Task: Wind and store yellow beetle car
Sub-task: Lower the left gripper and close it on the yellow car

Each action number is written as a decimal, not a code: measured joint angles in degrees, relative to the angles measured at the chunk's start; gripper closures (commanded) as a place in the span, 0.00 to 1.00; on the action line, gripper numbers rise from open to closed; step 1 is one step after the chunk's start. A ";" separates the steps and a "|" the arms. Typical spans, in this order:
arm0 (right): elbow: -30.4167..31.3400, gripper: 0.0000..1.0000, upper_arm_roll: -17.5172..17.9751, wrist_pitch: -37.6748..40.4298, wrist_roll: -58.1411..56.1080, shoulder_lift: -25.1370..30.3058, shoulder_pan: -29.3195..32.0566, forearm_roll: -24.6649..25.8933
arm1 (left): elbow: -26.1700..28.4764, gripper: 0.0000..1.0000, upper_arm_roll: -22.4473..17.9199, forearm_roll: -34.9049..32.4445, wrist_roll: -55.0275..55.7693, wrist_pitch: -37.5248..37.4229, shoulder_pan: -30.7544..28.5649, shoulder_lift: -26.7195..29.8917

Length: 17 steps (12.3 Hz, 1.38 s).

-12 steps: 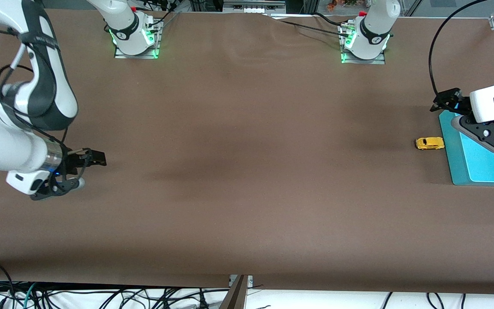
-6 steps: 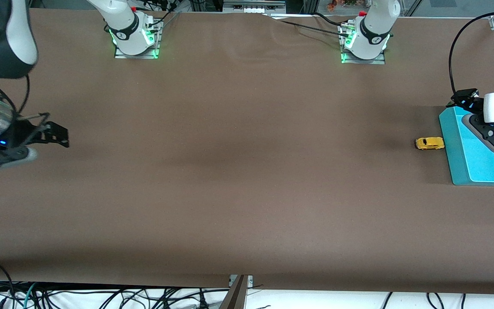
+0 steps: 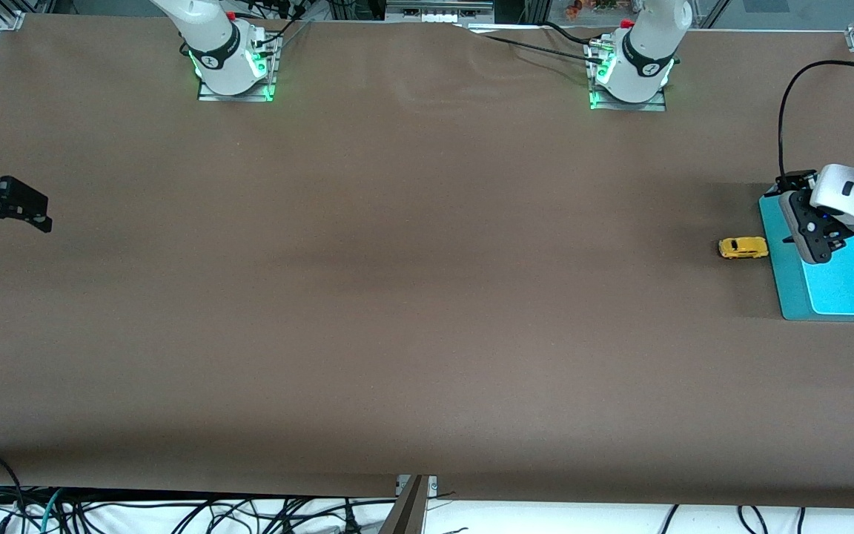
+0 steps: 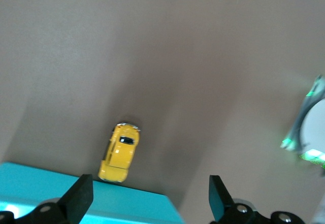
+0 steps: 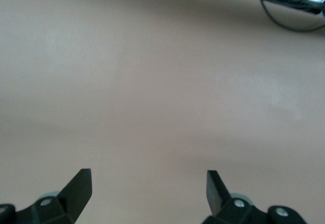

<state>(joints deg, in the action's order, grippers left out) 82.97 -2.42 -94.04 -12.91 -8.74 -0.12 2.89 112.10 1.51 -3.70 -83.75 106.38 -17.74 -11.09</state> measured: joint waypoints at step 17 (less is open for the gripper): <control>0.89 0.00 0.41 7.89 7.68 0.72 0.97 -0.07 | 19.50 0.33 0.13 -0.02 -18.60 40.38 -8.15 -8.79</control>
<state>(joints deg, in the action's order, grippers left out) 83.86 -2.01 -86.16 -5.23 -8.01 0.85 2.82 131.60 1.64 -3.72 -102.35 146.76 -25.88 -19.88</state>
